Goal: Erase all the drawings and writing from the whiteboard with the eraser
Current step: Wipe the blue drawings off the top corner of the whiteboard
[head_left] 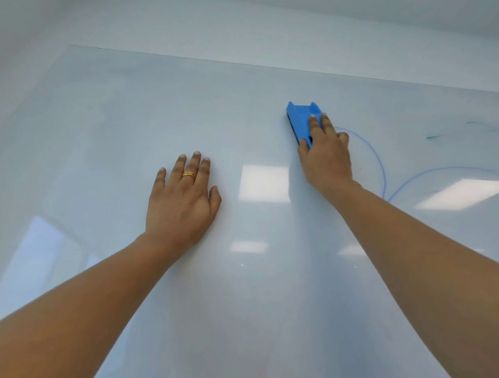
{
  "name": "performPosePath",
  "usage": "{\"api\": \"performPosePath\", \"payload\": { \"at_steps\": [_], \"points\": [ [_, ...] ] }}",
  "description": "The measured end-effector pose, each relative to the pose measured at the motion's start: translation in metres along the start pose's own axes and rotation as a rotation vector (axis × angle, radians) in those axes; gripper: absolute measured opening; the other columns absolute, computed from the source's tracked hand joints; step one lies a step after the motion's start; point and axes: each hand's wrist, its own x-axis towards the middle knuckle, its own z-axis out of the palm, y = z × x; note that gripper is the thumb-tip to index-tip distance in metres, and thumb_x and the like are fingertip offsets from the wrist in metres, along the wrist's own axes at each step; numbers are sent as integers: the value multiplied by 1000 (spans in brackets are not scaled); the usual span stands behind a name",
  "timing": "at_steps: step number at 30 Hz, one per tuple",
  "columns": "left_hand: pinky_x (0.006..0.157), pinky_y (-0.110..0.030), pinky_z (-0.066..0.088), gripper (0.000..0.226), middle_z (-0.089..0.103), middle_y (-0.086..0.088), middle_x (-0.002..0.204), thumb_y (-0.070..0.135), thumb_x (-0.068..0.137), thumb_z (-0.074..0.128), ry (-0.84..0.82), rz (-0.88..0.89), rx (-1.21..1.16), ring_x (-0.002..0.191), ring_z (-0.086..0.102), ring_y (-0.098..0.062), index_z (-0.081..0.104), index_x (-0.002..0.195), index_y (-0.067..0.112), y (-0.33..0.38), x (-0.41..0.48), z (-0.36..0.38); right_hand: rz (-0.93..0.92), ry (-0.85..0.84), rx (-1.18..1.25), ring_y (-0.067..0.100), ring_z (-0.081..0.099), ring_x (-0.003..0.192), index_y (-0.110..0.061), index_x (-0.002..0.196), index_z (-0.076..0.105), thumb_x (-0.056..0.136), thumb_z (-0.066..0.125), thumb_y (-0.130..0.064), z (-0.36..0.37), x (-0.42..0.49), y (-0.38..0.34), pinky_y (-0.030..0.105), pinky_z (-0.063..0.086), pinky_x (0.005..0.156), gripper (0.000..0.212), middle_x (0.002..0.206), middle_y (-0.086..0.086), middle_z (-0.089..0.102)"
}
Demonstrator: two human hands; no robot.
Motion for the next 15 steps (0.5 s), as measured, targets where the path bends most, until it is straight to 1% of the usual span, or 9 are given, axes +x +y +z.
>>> {"api": "performPosePath", "payload": {
  "at_steps": [1, 3, 6, 8, 12, 15],
  "points": [
    [115, -40, 8, 85, 14, -2, 157, 47, 75, -11, -3, 1, 1, 145, 9, -19, 15, 150, 14, 1, 0, 0, 21, 6, -11, 32, 31, 123, -16, 148, 16, 100, 31, -27, -1, -2, 8, 38, 33, 102, 52, 157, 3, 10],
    [115, -40, 7, 89, 12, -2, 157, 47, 72, -15, -11, -5, 6, 145, 7, -19, 13, 150, 15, 2, -1, 2, 51, 16, -27, 33, 32, 122, -15, 148, 16, 100, 31, -26, -4, -8, 18, 38, 35, 101, 52, 156, 3, 10],
    [115, -41, 7, 88, 12, -2, 157, 46, 73, -14, -16, -13, 3, 145, 7, -20, 13, 150, 14, 4, -3, 2, 109, 20, -27, 32, 32, 120, -15, 148, 17, 100, 32, -24, -5, -19, 16, 37, 35, 99, 52, 156, 4, 10],
    [115, -43, 7, 83, 12, -3, 157, 44, 77, -11, -20, -22, 9, 145, 7, -20, 14, 150, 13, 5, -4, 3, 118, 28, -32, 33, 33, 119, -15, 148, 17, 99, 33, -24, -4, -29, 7, 37, 35, 99, 52, 156, 5, 10],
    [112, -50, 12, 64, 19, -8, 155, 36, 91, 11, -22, -41, 7, 144, 12, -24, 22, 147, 8, 9, -3, -2, -29, 22, -36, 31, 33, 118, -16, 149, 14, 100, 31, -24, 2, -52, -24, 34, 31, 102, 52, 157, 6, 7],
    [111, -55, 11, 57, 14, -10, 156, 35, 97, 17, -74, -80, 25, 144, 6, -26, 18, 146, 7, 19, -2, -4, -177, -14, -32, 30, 35, 116, -17, 149, 12, 100, 30, -25, 6, -61, -47, 32, 31, 102, 53, 157, 5, 6]
  ]
}}
